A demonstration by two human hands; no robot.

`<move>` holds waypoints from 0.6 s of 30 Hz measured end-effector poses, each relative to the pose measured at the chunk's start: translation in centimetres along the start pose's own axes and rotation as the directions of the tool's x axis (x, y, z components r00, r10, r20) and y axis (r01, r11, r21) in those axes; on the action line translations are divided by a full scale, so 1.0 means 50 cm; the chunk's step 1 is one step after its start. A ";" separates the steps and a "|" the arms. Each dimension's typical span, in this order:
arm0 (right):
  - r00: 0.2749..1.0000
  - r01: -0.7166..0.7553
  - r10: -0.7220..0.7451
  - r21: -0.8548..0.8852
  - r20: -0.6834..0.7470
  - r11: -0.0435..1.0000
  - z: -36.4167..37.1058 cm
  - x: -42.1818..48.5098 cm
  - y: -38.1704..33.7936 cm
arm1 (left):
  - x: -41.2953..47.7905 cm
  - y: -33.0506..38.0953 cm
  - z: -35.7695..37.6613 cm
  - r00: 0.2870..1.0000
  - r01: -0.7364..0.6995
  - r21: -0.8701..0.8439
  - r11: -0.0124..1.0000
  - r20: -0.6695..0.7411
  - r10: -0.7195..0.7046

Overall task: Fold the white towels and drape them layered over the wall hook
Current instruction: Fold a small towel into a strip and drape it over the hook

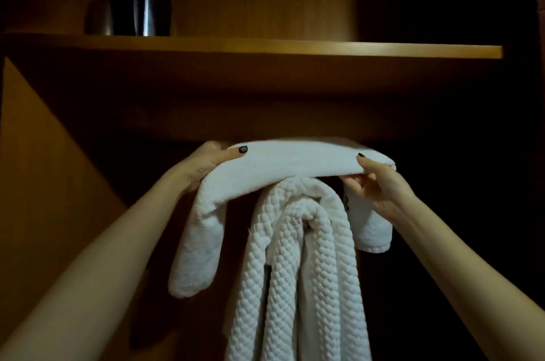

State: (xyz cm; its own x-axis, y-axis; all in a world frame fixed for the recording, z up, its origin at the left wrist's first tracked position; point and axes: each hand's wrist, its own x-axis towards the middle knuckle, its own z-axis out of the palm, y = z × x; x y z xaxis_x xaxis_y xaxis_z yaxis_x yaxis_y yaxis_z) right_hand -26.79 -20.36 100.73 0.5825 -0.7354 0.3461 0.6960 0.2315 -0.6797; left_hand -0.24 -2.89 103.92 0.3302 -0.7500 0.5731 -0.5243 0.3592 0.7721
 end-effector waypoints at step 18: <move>0.995 -0.089 0.092 0.077 -0.043 0.993 -0.074 0.198 0.079 | 0.178 -0.170 0.038 0.982 0.011 0.143 0.990 -0.186 0.016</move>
State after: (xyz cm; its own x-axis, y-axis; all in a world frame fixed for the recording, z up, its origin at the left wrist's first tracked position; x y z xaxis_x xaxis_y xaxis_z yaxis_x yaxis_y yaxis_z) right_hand -19.84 -29.11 99.10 0.6256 -0.7376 0.2540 0.6719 0.3440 -0.6559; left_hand 5.67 -13.69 101.92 0.4621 -0.6279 0.6263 -0.6277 0.2674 0.7311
